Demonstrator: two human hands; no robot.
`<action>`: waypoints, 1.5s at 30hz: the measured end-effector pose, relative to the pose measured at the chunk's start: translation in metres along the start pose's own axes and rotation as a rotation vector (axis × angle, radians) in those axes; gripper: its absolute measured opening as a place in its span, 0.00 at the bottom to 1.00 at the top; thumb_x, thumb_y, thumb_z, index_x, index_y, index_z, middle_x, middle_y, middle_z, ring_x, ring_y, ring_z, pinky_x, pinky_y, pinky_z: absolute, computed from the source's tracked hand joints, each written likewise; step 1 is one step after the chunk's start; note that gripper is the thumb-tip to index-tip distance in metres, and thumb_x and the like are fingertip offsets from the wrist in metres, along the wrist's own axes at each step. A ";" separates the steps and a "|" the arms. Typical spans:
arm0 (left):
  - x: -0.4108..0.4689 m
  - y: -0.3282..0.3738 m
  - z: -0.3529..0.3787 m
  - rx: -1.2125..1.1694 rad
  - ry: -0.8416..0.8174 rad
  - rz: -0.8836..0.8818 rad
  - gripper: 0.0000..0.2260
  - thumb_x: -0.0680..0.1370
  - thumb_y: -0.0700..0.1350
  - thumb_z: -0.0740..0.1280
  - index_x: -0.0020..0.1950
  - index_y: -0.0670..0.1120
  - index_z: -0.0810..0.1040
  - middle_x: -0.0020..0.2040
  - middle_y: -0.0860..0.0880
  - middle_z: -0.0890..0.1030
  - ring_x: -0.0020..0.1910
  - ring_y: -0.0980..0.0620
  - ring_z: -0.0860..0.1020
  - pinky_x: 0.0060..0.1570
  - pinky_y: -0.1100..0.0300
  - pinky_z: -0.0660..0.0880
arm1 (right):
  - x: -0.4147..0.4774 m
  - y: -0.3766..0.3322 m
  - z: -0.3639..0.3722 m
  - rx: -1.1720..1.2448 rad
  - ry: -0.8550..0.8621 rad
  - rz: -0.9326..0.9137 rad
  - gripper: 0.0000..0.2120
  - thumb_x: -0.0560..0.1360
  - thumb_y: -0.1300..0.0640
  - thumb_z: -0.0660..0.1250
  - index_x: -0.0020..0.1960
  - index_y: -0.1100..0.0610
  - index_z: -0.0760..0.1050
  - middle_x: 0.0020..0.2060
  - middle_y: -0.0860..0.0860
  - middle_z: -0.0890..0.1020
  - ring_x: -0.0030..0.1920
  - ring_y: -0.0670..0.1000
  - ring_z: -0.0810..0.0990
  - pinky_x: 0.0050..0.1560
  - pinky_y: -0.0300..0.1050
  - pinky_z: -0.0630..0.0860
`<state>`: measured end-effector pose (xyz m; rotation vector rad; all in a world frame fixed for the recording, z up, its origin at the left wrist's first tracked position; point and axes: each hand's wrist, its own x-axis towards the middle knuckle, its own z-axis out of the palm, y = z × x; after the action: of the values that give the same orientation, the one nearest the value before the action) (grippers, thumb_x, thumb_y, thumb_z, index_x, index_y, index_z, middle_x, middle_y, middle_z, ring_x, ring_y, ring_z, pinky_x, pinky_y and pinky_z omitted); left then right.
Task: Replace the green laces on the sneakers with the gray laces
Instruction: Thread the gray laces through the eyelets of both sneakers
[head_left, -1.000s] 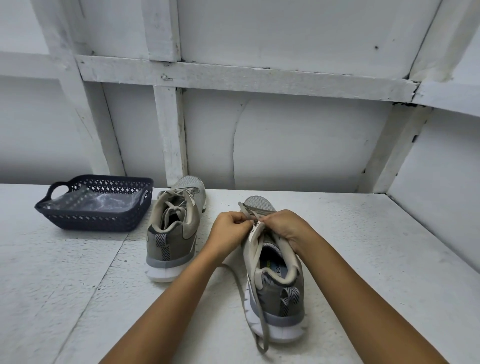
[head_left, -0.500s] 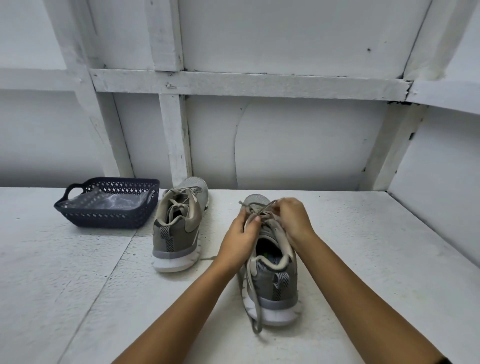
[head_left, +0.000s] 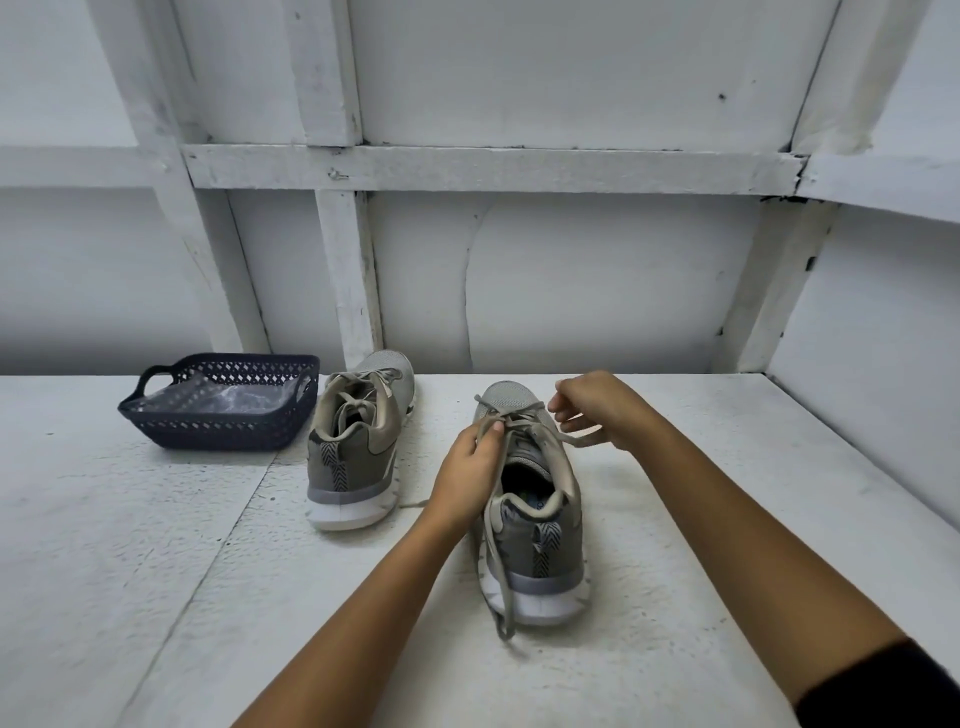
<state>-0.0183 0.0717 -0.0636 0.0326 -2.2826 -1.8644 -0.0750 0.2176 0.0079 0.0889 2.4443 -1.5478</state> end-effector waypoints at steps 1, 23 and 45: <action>-0.001 0.000 -0.001 -0.003 -0.001 0.000 0.14 0.82 0.47 0.56 0.63 0.46 0.76 0.61 0.50 0.78 0.62 0.54 0.73 0.61 0.61 0.66 | 0.008 0.003 -0.002 -0.118 0.032 0.003 0.13 0.78 0.60 0.57 0.36 0.59 0.75 0.34 0.53 0.76 0.32 0.49 0.74 0.35 0.41 0.71; -0.003 -0.003 -0.006 0.025 -0.082 -0.004 0.17 0.81 0.51 0.57 0.66 0.47 0.75 0.63 0.52 0.78 0.64 0.56 0.73 0.66 0.61 0.65 | 0.078 -0.021 0.055 -0.328 0.242 -0.321 0.06 0.76 0.62 0.62 0.44 0.60 0.78 0.44 0.60 0.81 0.48 0.56 0.79 0.46 0.44 0.71; -0.007 0.001 -0.002 -0.097 -0.035 0.034 0.13 0.82 0.50 0.54 0.57 0.51 0.77 0.50 0.59 0.79 0.50 0.67 0.74 0.44 0.82 0.66 | 0.002 -0.009 0.013 -0.210 -0.125 -0.298 0.08 0.75 0.62 0.62 0.39 0.60 0.78 0.44 0.58 0.83 0.46 0.52 0.79 0.45 0.44 0.72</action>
<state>-0.0108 0.0712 -0.0637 -0.0524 -2.1973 -1.9712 -0.0765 0.2015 0.0101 -0.4139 2.5895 -1.3424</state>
